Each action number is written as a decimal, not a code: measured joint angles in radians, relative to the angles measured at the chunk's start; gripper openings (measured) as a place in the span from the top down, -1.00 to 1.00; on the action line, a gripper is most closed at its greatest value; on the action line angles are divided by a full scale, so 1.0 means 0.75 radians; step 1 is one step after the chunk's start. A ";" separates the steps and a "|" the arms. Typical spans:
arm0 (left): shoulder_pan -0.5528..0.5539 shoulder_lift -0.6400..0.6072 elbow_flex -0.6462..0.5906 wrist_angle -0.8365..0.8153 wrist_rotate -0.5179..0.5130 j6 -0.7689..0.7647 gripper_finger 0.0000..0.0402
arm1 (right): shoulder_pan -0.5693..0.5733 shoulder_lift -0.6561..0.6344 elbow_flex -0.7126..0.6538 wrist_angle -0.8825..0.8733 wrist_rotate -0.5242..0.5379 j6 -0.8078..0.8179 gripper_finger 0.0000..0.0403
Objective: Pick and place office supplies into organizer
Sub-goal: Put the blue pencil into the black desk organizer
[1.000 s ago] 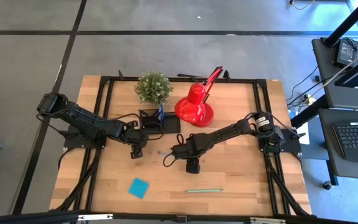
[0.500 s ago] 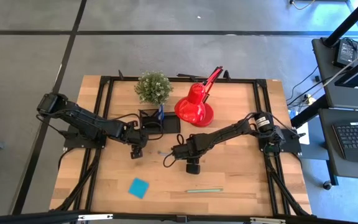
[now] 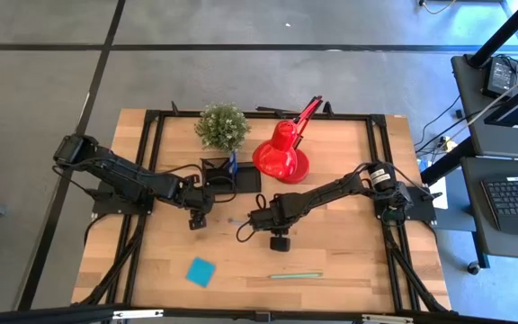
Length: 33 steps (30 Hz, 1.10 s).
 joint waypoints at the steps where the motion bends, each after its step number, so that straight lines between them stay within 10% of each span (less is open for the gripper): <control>1: 0.000 0.000 0.000 0.000 0.000 0.000 0.27 | 0.000 0.000 0.000 0.000 0.000 -0.002 0.77; 33: 0.000 0.000 0.001 -0.020 0.000 0.169 0.27 | 0.053 0.012 0.248 -0.332 0.047 0.004 0.90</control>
